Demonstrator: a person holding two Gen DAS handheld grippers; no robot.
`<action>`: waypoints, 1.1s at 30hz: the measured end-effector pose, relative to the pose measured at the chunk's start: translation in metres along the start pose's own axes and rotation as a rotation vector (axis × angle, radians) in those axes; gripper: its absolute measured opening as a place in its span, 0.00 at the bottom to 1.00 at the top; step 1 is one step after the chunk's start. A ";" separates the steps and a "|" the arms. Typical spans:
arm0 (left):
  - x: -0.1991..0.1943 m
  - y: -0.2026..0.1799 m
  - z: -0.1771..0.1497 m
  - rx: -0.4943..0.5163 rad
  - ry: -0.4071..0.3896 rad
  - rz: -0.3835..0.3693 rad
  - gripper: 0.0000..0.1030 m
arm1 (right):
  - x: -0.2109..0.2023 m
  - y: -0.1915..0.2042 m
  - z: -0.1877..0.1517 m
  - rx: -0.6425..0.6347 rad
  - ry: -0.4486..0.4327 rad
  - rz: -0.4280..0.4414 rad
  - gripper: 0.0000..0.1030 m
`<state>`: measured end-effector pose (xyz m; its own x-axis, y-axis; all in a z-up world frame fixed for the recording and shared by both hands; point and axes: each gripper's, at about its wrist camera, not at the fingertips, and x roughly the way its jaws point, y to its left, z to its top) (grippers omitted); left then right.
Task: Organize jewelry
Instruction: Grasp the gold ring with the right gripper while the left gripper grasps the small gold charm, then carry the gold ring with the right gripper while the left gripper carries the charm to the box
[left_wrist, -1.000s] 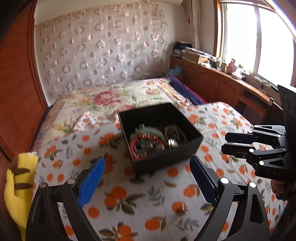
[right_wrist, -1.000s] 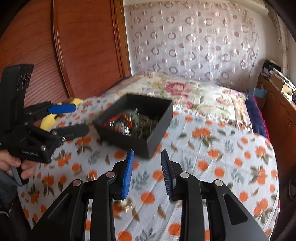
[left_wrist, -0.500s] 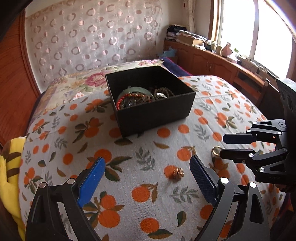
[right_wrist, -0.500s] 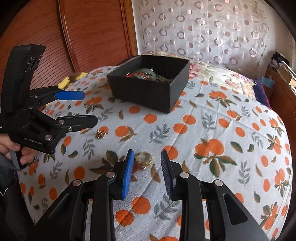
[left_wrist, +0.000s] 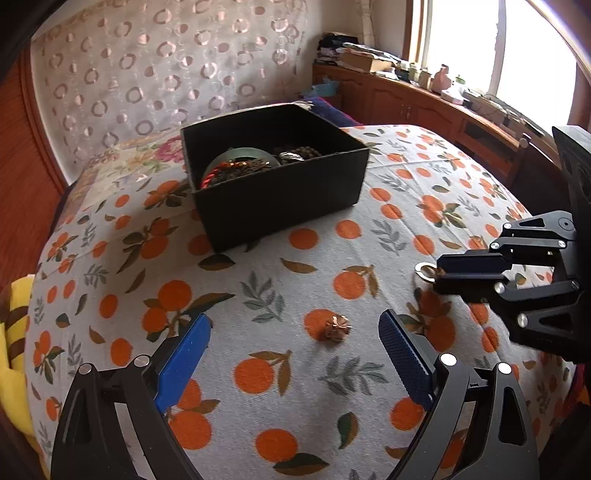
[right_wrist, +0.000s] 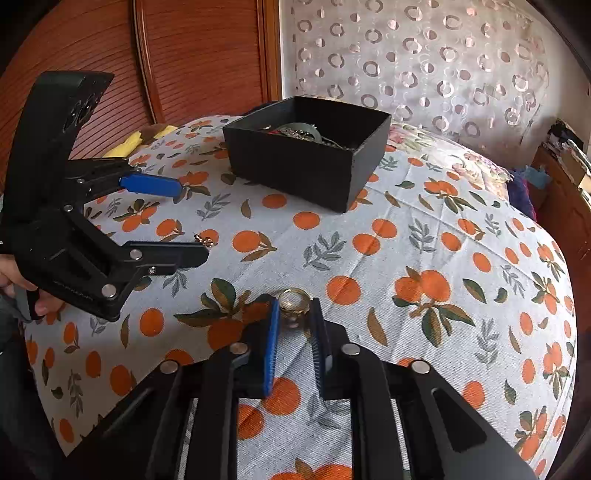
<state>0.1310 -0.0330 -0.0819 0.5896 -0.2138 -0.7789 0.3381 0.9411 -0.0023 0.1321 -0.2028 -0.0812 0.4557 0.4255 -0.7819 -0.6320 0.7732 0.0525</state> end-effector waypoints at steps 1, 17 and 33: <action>-0.001 -0.001 0.000 0.003 -0.002 -0.002 0.86 | -0.001 -0.001 0.000 0.005 -0.001 0.001 0.12; -0.002 -0.014 0.003 0.002 -0.009 -0.056 0.19 | -0.009 -0.008 0.001 0.019 -0.026 0.007 0.11; -0.015 0.003 0.009 -0.055 -0.055 -0.063 0.04 | -0.013 -0.008 0.017 0.004 -0.061 0.007 0.11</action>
<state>0.1300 -0.0294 -0.0650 0.6085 -0.2855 -0.7404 0.3360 0.9380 -0.0855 0.1420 -0.2068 -0.0611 0.4885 0.4589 -0.7422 -0.6330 0.7718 0.0606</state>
